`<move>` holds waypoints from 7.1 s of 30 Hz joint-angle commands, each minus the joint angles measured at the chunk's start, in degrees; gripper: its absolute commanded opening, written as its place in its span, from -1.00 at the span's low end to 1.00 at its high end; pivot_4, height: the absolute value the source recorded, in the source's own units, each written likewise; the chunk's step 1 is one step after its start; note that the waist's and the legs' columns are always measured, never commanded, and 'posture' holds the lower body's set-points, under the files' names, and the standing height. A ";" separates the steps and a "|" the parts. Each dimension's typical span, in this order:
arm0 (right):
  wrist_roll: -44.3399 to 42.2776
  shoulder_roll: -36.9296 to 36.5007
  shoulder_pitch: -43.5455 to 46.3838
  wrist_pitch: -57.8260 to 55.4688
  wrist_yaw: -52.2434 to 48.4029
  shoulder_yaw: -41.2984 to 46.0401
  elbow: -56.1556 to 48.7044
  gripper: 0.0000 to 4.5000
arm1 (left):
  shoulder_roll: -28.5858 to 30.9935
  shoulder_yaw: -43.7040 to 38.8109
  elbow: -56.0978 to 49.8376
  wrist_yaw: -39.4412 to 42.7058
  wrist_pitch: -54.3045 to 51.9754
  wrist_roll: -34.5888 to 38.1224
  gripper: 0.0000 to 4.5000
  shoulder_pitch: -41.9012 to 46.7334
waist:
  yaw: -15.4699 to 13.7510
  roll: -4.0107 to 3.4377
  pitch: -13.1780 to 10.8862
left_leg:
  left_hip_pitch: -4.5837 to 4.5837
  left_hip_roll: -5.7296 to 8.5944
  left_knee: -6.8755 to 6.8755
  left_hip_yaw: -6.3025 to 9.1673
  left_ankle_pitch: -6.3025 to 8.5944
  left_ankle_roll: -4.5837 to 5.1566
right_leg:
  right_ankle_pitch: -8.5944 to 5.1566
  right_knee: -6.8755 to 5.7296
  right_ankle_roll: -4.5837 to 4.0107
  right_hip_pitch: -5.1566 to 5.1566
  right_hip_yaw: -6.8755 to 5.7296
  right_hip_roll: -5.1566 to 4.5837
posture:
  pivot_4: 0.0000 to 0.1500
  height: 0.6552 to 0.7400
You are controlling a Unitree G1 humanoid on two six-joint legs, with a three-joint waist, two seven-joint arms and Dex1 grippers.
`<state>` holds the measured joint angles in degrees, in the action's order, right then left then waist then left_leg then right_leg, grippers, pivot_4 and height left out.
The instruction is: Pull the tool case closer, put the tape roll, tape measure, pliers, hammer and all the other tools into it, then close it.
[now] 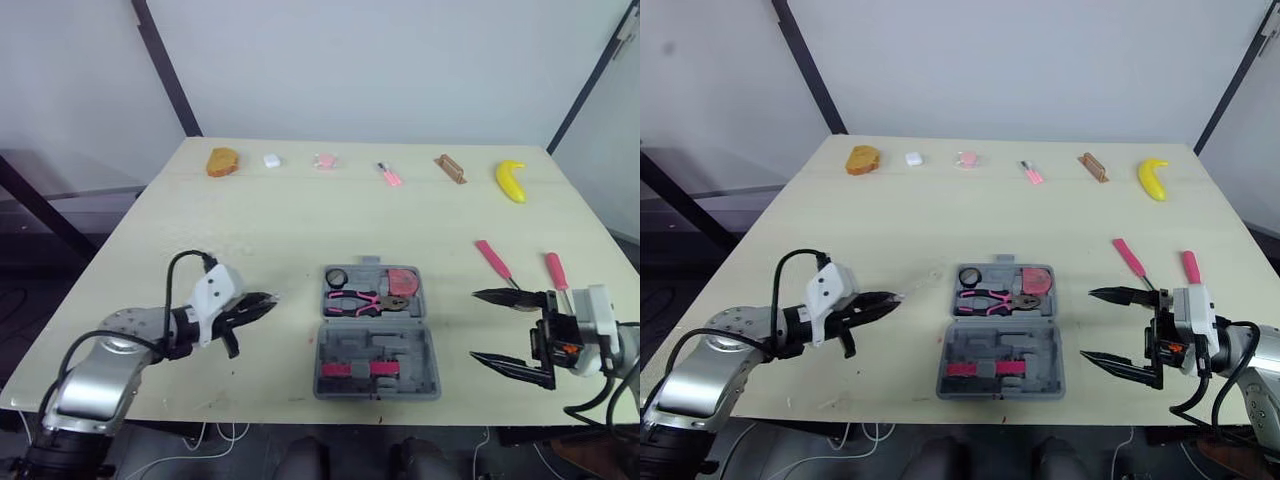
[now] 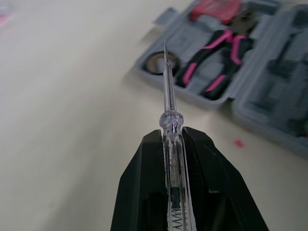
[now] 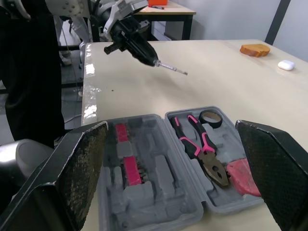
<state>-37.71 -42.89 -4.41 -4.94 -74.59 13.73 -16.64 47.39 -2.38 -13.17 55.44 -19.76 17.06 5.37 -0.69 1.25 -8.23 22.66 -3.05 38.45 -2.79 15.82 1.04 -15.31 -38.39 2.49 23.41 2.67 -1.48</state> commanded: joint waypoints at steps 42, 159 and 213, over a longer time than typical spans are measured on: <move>4.31 2.05 -4.25 5.53 5.46 1.55 -1.72 1.00 | -14.87 35.97 14.26 14.54 -10.04 -22.35 -0.95 33.07 | -0.11 0.03 -0.03 | 0.15 0.01 0.36 0.08 0.00 0.01 | 0.00 -0.17 0.01 0.05 0.11 0.16 | 1.00 1.00; 6.73 16.98 -22.31 10.63 28.96 21.72 15.94 1.00 | -15.36 -25.84 5.70 -7.14 9.83 11.15 0.96 -23.39 | 0.12 -0.15 -0.02 | -0.01 -0.14 0.46 0.01 0.02 0.01 | -0.13 -0.41 -0.20 0.04 0.16 0.05 | 1.00 1.00; 19.46 2.44 24.99 -15.52 32.80 -1.41 44.14 1.00 | -5.13 -2.74 -8.84 13.20 -0.44 20.79 0.96 6.57 | 1.49 -0.20 -0.25 | 0.10 -0.04 0.39 -0.06 0.01 0.02 | -0.01 -0.33 0.01 0.08 0.20 0.12 | 1.00 1.00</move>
<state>-19.18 -40.16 18.44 -21.99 -40.97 12.38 24.80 41.40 -5.06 -19.51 68.07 -19.58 36.23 10.75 0.80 1.05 -8.48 22.77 -3.09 38.83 -2.85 15.83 1.05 -15.31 -38.71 2.50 23.50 2.87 -1.36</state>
